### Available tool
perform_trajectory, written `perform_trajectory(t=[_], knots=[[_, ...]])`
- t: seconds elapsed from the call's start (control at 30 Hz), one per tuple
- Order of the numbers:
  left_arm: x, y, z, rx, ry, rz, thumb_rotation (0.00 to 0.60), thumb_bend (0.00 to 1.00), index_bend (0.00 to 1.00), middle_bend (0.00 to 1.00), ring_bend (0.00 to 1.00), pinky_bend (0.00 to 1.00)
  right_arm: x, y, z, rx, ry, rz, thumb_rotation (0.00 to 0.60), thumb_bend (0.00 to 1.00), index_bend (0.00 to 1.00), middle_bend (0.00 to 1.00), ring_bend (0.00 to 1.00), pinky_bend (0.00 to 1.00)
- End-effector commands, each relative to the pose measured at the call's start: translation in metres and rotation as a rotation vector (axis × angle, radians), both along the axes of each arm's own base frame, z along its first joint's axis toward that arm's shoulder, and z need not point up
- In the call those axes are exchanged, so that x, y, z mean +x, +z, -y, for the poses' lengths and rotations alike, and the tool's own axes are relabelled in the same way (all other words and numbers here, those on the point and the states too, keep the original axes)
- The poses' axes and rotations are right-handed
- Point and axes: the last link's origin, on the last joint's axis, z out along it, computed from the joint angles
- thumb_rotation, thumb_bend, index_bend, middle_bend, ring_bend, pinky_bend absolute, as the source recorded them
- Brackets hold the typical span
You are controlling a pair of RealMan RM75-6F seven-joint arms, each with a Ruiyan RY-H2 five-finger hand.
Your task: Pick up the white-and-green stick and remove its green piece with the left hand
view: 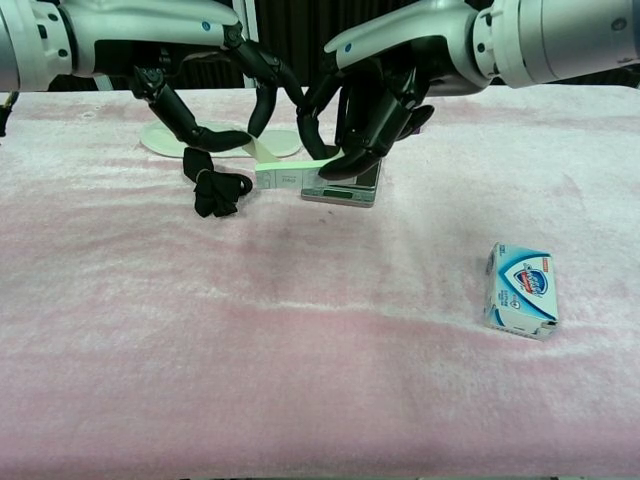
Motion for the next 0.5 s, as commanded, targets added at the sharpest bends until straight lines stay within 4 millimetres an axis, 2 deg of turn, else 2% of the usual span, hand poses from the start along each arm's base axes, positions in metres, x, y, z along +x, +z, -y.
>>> perform_trajectory(t=[0.03,0.3,0.33,0.5], knots=[[-0.002,0.003,-0.001,0.003,0.010,0.002,0.600,0.52,0.61,0.19,0.00,0.00,-0.003,0.002,0.001,-0.006,-0.005,-0.002,0.600,0.55,0.69,0.93,0.88,0.99],[-0.024,0.023,0.002,0.062,0.026,-0.025,0.600,0.53,0.62,0.19,0.00,0.00,-0.024,0.005,0.012,-0.050,-0.044,-0.039,0.600,0.55,0.69,0.93,0.88,0.99],[-0.036,0.029,0.005,0.081,0.045,-0.035,0.600,0.53,0.62,0.19,0.00,0.00,-0.035,0.006,0.020,-0.085,-0.049,-0.075,0.600,0.55,0.69,0.93,0.88,0.99],[-0.058,0.034,0.009,0.094,0.074,-0.048,0.600,0.53,0.62,0.19,0.00,0.00,-0.047,0.003,0.026,-0.121,-0.078,-0.097,0.600,0.55,0.69,0.93,0.88,0.99]])
